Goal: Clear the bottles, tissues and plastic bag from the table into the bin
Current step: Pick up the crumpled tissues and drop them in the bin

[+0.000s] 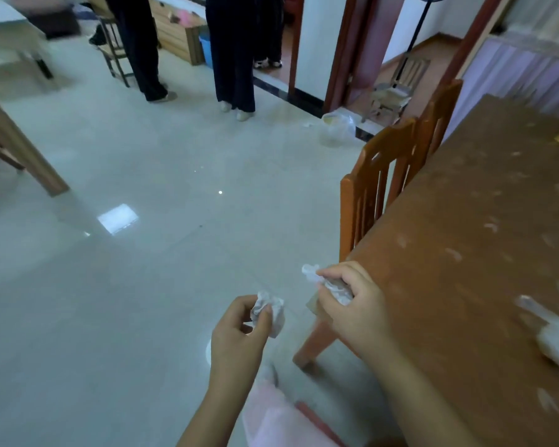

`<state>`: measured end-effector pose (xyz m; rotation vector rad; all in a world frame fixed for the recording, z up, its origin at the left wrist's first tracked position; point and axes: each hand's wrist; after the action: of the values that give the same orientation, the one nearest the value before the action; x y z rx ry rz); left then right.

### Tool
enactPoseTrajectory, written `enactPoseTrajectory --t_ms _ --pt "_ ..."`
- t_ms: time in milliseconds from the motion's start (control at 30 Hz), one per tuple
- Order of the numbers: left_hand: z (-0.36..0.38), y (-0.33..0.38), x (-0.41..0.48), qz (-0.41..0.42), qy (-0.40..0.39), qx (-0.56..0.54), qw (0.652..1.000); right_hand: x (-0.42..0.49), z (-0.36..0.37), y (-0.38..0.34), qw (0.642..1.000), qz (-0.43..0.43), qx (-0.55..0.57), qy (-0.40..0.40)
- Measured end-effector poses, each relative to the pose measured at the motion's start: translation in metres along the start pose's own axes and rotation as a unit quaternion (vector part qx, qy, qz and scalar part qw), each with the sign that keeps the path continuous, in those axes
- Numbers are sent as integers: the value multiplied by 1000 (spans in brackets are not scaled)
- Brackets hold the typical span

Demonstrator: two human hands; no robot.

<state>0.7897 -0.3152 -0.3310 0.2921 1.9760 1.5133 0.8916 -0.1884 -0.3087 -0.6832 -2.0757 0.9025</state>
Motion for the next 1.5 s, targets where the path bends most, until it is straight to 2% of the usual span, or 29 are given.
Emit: enactPoseTrajectory --t_ms 200,433,533,733,933,1167,1333,1500 --pt "-5 49 105 37 0 40 999 98 62 21 998 -22 50 12" --pt "31 132 227 98 -46 79 991 214 79 51 997 -29 44 64" --pt "51 148 272 99 -61 82 990 249 78 70 996 11 33 79" --pt "104 174 364 89 -143 95 981 312 73 108 986 68 -9 151" --pt "140 224 465 124 -223 108 961 404 92 136 968 122 -37 218" --pt "163 291 586 154 -275 126 941 525 122 166 951 132 -41 276" --pt "207 313 648 122 -297 108 941 586 118 204 947 144 -58 282" --pt "289 339 705 135 -328 114 928 648 87 267 938 144 -86 304"
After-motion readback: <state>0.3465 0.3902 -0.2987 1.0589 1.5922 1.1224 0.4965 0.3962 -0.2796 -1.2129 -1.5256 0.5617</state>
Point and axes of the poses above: each hand's wrist, its own x-axis towards the middle knuckle, its own z-axis out of the palm, y = z × x, and after that the axes turned 13 degrees about -z, right-handed
